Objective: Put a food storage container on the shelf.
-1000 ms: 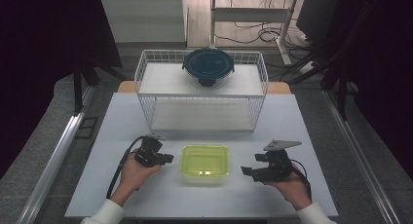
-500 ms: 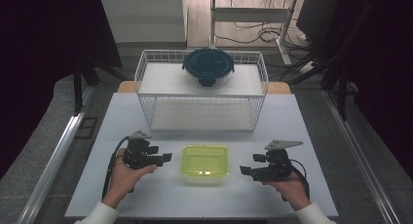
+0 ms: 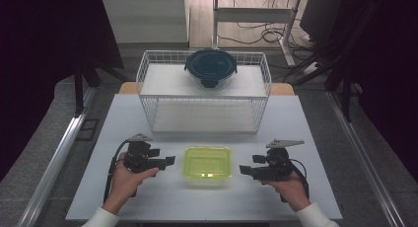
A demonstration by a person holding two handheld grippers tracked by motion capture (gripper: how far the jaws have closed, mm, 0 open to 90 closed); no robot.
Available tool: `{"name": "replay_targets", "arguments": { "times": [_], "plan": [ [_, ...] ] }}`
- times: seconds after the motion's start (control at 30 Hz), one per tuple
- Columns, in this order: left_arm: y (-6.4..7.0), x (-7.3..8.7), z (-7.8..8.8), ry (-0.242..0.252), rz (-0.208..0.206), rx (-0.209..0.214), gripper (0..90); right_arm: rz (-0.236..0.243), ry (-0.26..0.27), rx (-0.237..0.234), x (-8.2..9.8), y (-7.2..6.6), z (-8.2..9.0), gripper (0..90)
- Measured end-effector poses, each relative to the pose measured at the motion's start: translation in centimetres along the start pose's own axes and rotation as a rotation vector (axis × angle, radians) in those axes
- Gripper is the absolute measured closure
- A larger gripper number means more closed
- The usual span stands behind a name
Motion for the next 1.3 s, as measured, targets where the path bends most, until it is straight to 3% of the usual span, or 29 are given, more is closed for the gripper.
{"name": "replay_targets", "arguments": {
  "times": [0.17,0.23,0.47,0.67,0.83,0.9,1.13,1.3],
  "plan": [
    [0.1,-0.1,-0.4,-0.002,0.023,0.032,26.2,-0.041,0.01,-0.031,-0.2,-0.4,0.0,24.3],
    [0.1,-0.2,-0.7,-0.007,0.023,0.029,26.2,-0.038,0.012,-0.022,-0.3,-0.5,0.0,25.3],
    [0.8,0.0,-2.0,-0.027,0.048,0.085,25.6,-0.065,-0.005,-0.017,-0.6,-0.8,-1.2,26.9],
    [1.2,0.1,-3.2,-0.038,0.084,0.142,25.0,-0.114,-0.028,-0.055,-0.8,-1.4,-2.8,30.2],
    [1.0,0.2,-4.0,-0.044,0.134,0.173,25.3,-0.156,-0.067,-0.051,-0.4,-1.2,-4.2,32.7],
    [0.8,0.1,-4.3,-0.043,0.134,0.163,25.5,-0.161,-0.079,-0.045,-0.2,-1.1,-4.7,33.6],
    [0.8,0.5,-5.5,-0.063,0.17,0.21,29.9,-0.205,-0.091,-0.056,0.0,-1.1,-5.9,40.3],
    [0.8,0.6,-5.9,-0.072,0.229,0.274,34.7,-0.247,-0.101,-0.064,0.0,-1.0,-6.3,46.5]
  ]
}}
Point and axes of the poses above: each handheld gripper's, and its own axes: z roughly backward along the jaws, x roughly out of its underside, y roughly to its right, the point moved 10 cm from there along -z, roughly forward along the jaws, and after that the axes turned 7 degrees about x, right-handed, at the moved point
